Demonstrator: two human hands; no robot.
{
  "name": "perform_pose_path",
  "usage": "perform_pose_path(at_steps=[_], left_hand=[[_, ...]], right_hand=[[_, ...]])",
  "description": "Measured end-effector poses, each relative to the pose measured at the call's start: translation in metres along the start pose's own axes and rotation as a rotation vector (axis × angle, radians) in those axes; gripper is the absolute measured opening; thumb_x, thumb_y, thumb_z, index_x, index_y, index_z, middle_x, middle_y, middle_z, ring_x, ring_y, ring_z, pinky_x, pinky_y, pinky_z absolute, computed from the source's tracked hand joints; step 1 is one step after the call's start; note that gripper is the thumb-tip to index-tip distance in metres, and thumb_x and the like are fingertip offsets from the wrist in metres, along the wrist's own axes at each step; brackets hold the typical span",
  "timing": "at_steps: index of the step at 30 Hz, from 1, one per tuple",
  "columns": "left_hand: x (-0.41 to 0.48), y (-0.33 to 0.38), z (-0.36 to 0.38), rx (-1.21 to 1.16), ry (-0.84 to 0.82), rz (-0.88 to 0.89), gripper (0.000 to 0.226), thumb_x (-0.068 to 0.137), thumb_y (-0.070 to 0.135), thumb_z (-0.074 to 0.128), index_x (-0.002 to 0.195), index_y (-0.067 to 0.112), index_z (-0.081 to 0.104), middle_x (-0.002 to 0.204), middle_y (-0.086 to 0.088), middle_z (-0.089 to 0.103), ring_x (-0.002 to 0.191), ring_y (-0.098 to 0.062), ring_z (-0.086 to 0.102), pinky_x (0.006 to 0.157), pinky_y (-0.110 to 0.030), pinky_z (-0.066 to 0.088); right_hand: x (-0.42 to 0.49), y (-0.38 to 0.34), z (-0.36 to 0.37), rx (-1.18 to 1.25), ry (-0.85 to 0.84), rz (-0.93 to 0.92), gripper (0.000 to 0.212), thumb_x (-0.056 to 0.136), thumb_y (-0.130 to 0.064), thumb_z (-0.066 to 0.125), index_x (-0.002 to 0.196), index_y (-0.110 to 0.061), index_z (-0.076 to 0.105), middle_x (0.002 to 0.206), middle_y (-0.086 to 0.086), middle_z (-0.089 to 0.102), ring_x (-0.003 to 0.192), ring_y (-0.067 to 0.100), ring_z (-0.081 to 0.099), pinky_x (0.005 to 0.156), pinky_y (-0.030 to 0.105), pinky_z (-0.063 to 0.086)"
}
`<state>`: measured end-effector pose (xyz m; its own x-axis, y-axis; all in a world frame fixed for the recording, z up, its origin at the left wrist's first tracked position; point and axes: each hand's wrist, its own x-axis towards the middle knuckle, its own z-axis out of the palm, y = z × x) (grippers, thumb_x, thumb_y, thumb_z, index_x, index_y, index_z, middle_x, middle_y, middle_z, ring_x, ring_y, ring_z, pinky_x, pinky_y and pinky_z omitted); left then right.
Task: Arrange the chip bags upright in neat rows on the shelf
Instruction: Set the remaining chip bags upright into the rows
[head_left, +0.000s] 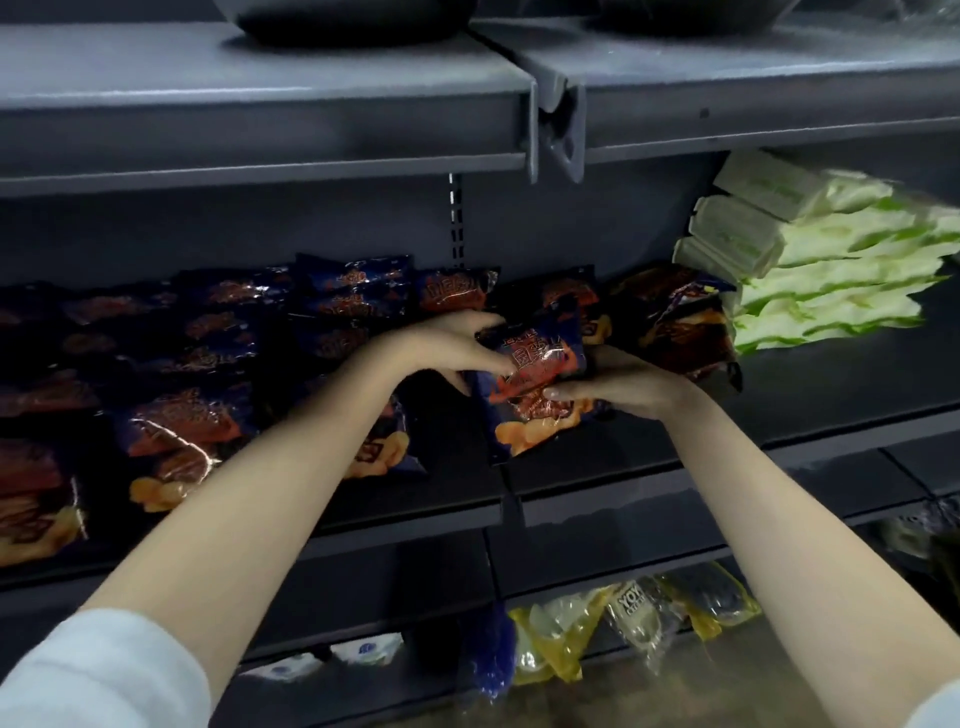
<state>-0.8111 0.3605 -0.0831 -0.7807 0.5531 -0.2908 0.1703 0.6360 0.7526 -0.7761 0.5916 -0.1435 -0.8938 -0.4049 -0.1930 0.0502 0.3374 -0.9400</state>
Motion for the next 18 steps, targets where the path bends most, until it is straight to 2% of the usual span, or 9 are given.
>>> perform_pose_path(at_steps=[2, 4, 7, 9, 11, 13, 14, 16, 18], left_hand=[[-0.006, -0.003, -0.001, 0.378, 0.218, 0.082, 0.061, 0.079, 0.031, 0.071, 0.134, 0.024, 0.045, 0.128, 0.002, 0.055, 0.106, -0.015, 0.056, 0.074, -0.025, 0.047], [-0.011, -0.007, 0.004, 0.701, 0.457, 0.138, 0.063, 0.080, 0.034, 0.069, 0.136, 0.025, 0.041, 0.131, -0.003, 0.052, 0.110, -0.021, 0.054, 0.077, -0.029, 0.048], [-0.016, -0.014, 0.028, 0.815, 0.637, 0.213, 0.068, 0.086, 0.029, 0.062, 0.143, 0.014, 0.029, 0.146, -0.010, 0.035, 0.127, -0.030, 0.042, 0.090, -0.040, 0.051], [-0.019, -0.021, 0.053, 0.796, 0.655, 0.245, 0.064, 0.089, 0.027, 0.058, 0.143, 0.010, 0.028, 0.147, -0.012, 0.031, 0.129, -0.032, 0.038, 0.091, -0.039, 0.051], [-0.020, -0.032, 0.081, 0.719, 0.585, 0.208, 0.061, 0.090, 0.027, 0.054, 0.143, 0.012, 0.027, 0.149, -0.011, 0.027, 0.132, -0.031, 0.033, 0.096, -0.040, 0.048], [-0.022, -0.045, 0.106, 0.649, 0.517, 0.174, 0.058, 0.092, 0.030, 0.049, 0.143, 0.012, 0.027, 0.149, -0.010, 0.026, 0.135, -0.029, 0.027, 0.105, -0.039, 0.036], [-0.023, -0.051, 0.116, 0.620, 0.510, 0.176, 0.057, 0.094, 0.033, 0.046, 0.143, 0.011, 0.029, 0.148, -0.010, 0.027, 0.135, -0.028, 0.026, 0.108, -0.037, 0.030], [-0.026, -0.064, 0.131, 0.569, 0.502, 0.163, 0.054, 0.097, 0.037, 0.039, 0.143, 0.011, 0.030, 0.150, -0.011, 0.025, 0.138, -0.027, 0.022, 0.112, -0.036, 0.021], [-0.028, -0.077, 0.140, 0.550, 0.470, 0.125, 0.054, 0.099, 0.040, 0.033, 0.145, 0.013, 0.028, 0.155, -0.009, 0.016, 0.142, -0.025, 0.011, 0.115, -0.035, 0.012]], right_hand=[[0.011, -0.001, 0.005, -0.011, 0.083, -0.019, 0.068, 0.066, -0.031, 0.080, 0.128, -0.021, 0.054, 0.122, -0.004, 0.065, 0.114, 0.010, 0.059, 0.098, 0.028, 0.046], [0.023, -0.002, 0.014, 0.050, 0.197, -0.041, 0.060, 0.067, -0.023, 0.081, 0.122, -0.020, 0.057, 0.118, -0.002, 0.066, 0.111, 0.012, 0.061, 0.098, 0.031, 0.047], [0.039, -0.001, 0.031, 0.137, 0.388, -0.098, 0.047, 0.071, -0.014, 0.080, 0.113, -0.018, 0.059, 0.111, 0.003, 0.067, 0.103, 0.017, 0.064, 0.088, 0.031, 0.052], [0.048, -0.001, 0.039, 0.133, 0.484, -0.079, 0.038, 0.075, -0.013, 0.078, 0.110, -0.014, 0.061, 0.103, 0.006, 0.068, 0.090, 0.016, 0.066, 0.078, 0.030, 0.055], [0.057, -0.002, 0.043, 0.131, 0.466, -0.050, 0.021, 0.079, -0.010, 0.073, 0.098, -0.011, 0.064, 0.086, 0.006, 0.069, 0.071, 0.014, 0.066, 0.059, 0.027, 0.053], [0.066, -0.001, 0.046, 0.220, 0.424, -0.023, 0.011, 0.083, 0.001, 0.064, 0.086, -0.009, 0.062, 0.072, 0.005, 0.064, 0.062, 0.018, 0.061, 0.053, 0.028, 0.046], [0.072, 0.000, 0.047, 0.277, 0.422, 0.001, 0.014, 0.083, 0.004, 0.059, 0.089, -0.008, 0.061, 0.072, 0.005, 0.063, 0.065, 0.020, 0.060, 0.056, 0.029, 0.045], [0.081, 0.001, 0.048, 0.332, 0.422, 0.059, 0.024, 0.085, 0.001, 0.056, 0.107, -0.009, 0.058, 0.084, 0.003, 0.063, 0.077, 0.020, 0.059, 0.061, 0.030, 0.046], [0.089, 0.002, 0.050, 0.351, 0.403, 0.098, 0.032, 0.085, -0.003, 0.056, 0.115, -0.014, 0.055, 0.090, -0.001, 0.063, 0.084, 0.017, 0.058, 0.064, 0.028, 0.046]])
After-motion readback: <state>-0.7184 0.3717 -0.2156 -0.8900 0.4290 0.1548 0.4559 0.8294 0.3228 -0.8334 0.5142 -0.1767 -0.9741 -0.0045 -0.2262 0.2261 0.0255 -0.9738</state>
